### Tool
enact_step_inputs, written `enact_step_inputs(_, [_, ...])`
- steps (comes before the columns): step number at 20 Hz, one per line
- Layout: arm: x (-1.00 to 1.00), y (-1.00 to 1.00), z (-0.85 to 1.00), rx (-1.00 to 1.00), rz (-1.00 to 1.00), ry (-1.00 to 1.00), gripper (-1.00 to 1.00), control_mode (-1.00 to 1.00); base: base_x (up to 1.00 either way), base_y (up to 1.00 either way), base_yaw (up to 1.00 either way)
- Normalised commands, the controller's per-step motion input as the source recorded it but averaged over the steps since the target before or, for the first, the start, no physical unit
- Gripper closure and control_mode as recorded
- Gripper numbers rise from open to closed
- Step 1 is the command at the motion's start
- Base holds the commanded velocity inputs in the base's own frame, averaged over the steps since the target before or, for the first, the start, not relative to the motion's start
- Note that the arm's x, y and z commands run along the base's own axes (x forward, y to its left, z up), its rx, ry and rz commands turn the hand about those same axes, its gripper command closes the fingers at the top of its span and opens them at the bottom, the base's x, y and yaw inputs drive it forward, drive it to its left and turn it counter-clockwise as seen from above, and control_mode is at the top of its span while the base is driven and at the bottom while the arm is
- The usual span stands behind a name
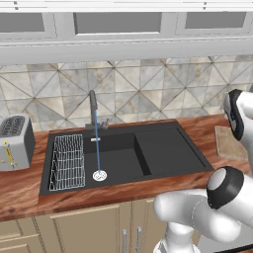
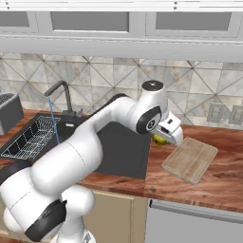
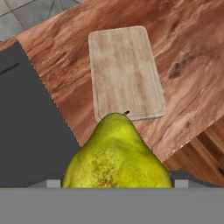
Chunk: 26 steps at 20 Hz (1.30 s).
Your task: Pick the pear from the sink and place it on the cutting board to airdry. Then turn off the sink faucet.
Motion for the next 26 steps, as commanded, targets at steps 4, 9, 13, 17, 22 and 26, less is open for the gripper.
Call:
enact_step_inputs(4, [0.37,-0.16,-0.21,0.03,0.0,0.06,1.0,-1.0,0.0,0.0,0.0])
enact_step_inputs(9, [0.31,-0.34,-0.3,0.05,0.0,0.04,1.0,-1.0,0.0,0.0,0.0])
enact_step_inputs(13, [0.3,-0.33,-0.27,0.05,0.0,0.0,1.0,-1.0,0.0,0.0,0.0])
enact_step_inputs(17, [0.36,-0.3,-0.26,0.04,0.0,0.0,1.0,-1.0,0.0,0.0,0.0])
enact_step_inputs(22, [0.2,-0.23,-0.29,0.05,0.0,0.03,1.0,-1.0,0.0,0.0,0.0])
enact_step_inputs(26, [0.19,-0.12,-0.36,0.03,0.0,0.06,1.0,-1.0,0.0,0.0,0.0])
